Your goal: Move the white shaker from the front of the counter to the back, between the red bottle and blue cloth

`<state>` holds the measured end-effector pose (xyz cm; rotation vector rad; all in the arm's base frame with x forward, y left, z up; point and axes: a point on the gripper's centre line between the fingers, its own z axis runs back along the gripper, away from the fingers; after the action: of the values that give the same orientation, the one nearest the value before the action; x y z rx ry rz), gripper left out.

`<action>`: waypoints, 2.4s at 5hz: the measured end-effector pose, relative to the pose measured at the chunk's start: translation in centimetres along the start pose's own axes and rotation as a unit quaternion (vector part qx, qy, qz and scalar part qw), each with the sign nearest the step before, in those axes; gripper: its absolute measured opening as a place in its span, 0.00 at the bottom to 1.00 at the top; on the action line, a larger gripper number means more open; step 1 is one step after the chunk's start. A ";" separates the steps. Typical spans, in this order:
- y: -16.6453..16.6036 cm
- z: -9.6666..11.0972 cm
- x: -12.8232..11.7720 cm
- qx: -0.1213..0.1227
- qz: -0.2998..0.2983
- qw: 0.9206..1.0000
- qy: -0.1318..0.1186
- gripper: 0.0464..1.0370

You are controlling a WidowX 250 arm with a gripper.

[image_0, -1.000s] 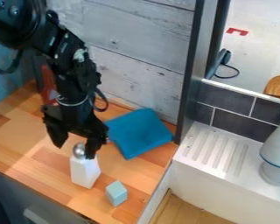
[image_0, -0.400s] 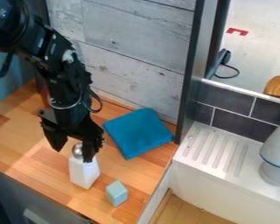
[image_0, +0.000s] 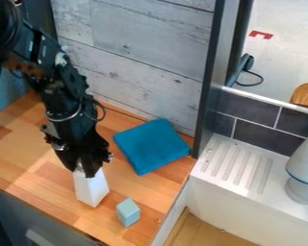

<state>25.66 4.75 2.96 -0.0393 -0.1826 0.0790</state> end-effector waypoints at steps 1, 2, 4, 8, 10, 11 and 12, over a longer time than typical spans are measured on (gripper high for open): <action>0.0 0.0 -0.2 -0.015 -0.004 1.000 0.003 0.47; -0.1 0.5 -0.3 -0.026 0.001 1.000 0.011 0.47; 4.2 4.0 3.8 -0.076 0.055 0.995 -0.026 0.47; 9.0 2.9 11.4 -0.042 0.082 0.994 -0.054 0.47; 8.0 -0.8 14.0 -0.003 0.071 0.996 -0.052 0.47; 6.5 -2.2 15.9 0.030 0.056 0.996 -0.060 0.47; 5.8 -2.4 16.7 0.043 0.054 0.995 -0.068 0.52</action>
<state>42.04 11.81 3.30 0.0415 -0.3127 0.1972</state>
